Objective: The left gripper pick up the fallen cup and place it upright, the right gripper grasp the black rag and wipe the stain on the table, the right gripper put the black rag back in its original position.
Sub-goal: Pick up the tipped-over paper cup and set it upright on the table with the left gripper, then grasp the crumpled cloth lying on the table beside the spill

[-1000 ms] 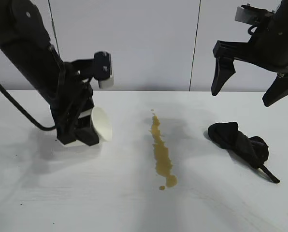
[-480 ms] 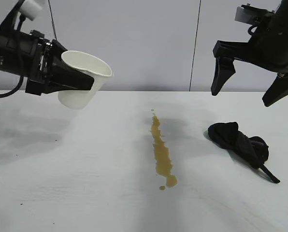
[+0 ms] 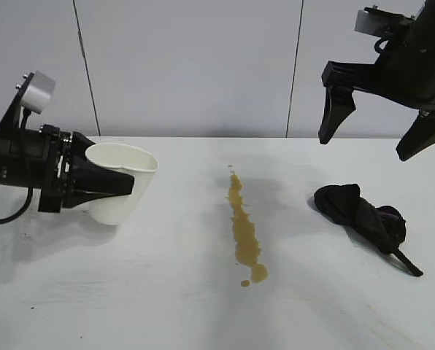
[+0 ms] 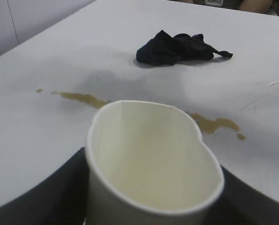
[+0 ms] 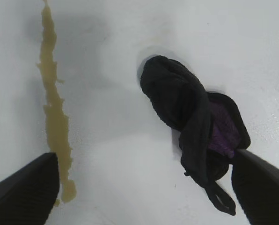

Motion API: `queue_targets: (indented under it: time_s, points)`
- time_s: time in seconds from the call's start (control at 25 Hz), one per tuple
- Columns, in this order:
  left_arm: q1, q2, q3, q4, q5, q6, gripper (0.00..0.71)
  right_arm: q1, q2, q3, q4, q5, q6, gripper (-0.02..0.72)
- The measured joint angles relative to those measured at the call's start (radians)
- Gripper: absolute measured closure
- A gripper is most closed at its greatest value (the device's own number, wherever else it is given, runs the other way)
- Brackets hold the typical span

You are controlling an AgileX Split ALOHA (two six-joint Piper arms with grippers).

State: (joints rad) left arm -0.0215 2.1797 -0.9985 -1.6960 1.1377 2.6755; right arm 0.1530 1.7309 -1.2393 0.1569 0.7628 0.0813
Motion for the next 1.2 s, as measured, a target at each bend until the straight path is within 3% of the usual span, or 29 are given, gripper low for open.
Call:
queue_targets:
  time_s: [0.2,0.44,0.6,0.72,0.84,0.96,1.08,1.2]
  points:
    - [0.000,0.030,-0.004,-0.004,0.003,0.031,0.283,0.000,0.000,0.000,0.000,-0.001,0.000,0.009]
    - [0.000,0.057,-0.004,-0.004,0.002,0.030,0.057,0.000,0.000,0.000,0.001,-0.002,0.000,0.009]
    - [0.000,0.030,-0.004,-0.003,0.001,-0.006,0.023,0.000,0.000,0.000,0.004,-0.002,0.000,0.009]
    - [0.000,-0.043,-0.004,-0.003,0.001,-0.137,0.018,0.000,0.000,0.000,0.004,-0.001,0.000,0.009]
    - [0.000,-0.153,-0.004,0.000,-0.087,-0.393,0.017,0.000,0.000,0.000,0.004,-0.001,0.000,0.009]
    - [-0.022,-0.291,-0.018,0.125,-0.344,-0.768,0.017,0.000,0.000,0.000,0.004,-0.001,0.000,0.009]
    - [-0.068,-0.386,-0.054,0.434,-0.528,-1.277,0.017,0.000,0.000,0.000,0.004,-0.004,0.000,0.009]
    - [-0.111,-0.411,-0.134,0.751,-0.532,-1.758,0.017,0.000,0.000,0.000,0.013,-0.028,0.006,0.009]
